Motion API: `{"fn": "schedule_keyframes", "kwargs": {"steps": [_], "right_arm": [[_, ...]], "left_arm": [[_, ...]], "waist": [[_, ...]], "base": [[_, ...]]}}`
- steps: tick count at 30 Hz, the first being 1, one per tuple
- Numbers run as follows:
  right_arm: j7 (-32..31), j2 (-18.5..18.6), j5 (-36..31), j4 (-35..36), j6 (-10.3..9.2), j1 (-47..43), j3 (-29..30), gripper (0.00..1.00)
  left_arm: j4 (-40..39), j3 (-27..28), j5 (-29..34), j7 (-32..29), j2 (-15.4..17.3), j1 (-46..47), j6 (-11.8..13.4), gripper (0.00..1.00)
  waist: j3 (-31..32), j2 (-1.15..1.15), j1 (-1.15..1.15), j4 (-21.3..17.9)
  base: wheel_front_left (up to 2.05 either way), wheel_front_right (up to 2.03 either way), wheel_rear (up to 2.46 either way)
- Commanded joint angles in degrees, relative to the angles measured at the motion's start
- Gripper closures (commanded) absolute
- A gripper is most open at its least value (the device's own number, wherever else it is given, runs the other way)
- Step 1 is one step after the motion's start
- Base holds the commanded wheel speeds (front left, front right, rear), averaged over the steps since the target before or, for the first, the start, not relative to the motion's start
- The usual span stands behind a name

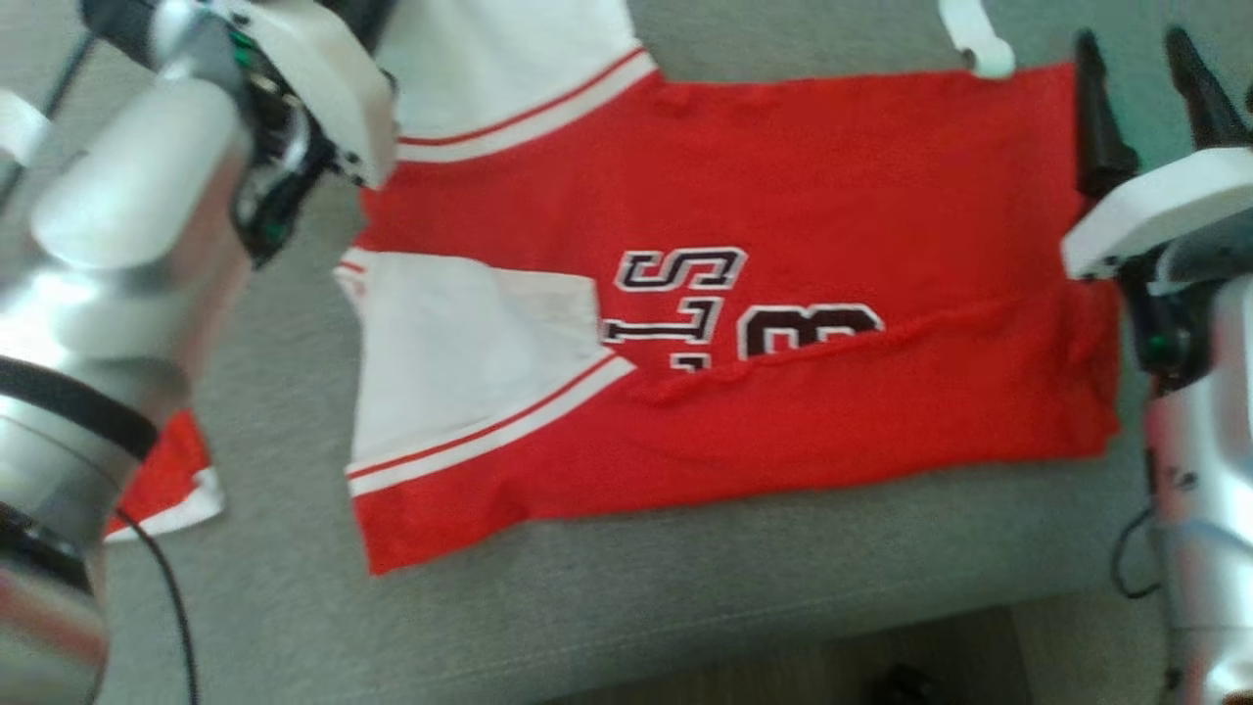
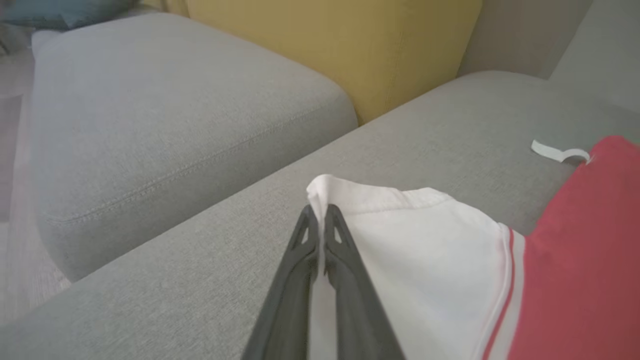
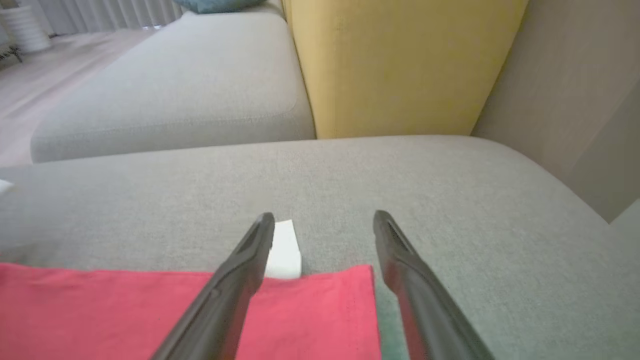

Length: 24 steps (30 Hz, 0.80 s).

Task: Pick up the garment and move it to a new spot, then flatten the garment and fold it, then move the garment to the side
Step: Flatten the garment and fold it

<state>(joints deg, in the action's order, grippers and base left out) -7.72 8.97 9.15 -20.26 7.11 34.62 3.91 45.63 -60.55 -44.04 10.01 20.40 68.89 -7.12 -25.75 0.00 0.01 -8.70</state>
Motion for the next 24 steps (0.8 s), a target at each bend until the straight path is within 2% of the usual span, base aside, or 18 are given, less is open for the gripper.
{"fn": "schedule_keyframes", "kwargs": {"steps": [1, 8, 13, 19, 24], "right_arm": [[-1.23, 1.5, 0.83, 0.08, 0.37, 2.06, -0.02, 0.0], [-7.42, 6.82, 2.46, -11.63, 0.37, 5.24, 1.01, 0.0], [-8.84, 9.31, 1.92, -16.95, 0.37, 7.63, 0.52, 0.0], [-9.14, 10.95, 1.07, -22.72, 0.37, 10.65, -0.6, 0.0], [-10.27, 10.78, 1.0, -26.47, 0.37, 12.19, -2.21, 0.0]], "left_arm": [[-1.68, 1.9, -0.09, 0.96, 1.23, 0.64, 0.66, 1.0], [-7.68, 0.52, 0.74, 2.05, 1.03, -2.52, 1.91, 1.0], [-11.07, 0.05, 0.84, 1.33, 1.79, -3.42, 2.74, 1.0], [-14.58, 0.02, 0.68, 0.05, 3.26, -3.8, 4.02, 1.0], [-16.34, 0.11, 0.62, -0.64, 4.33, -3.94, 5.06, 1.0]], "waist": [[2.39, 0.0, -0.01, 3.31], [3.07, 0.0, -0.01, 7.1], [2.31, 0.0, -0.01, 7.99], [1.17, 0.0, -0.01, 8.44], [0.51, 0.0, -0.01, 8.29]], "base": [[0.0, 0.0, 0.0], [0.0, 0.0, 0.0], [0.0, 0.0, 0.0], [0.0, 0.0, 0.0], [0.0, 0.0, 0.0]]}}
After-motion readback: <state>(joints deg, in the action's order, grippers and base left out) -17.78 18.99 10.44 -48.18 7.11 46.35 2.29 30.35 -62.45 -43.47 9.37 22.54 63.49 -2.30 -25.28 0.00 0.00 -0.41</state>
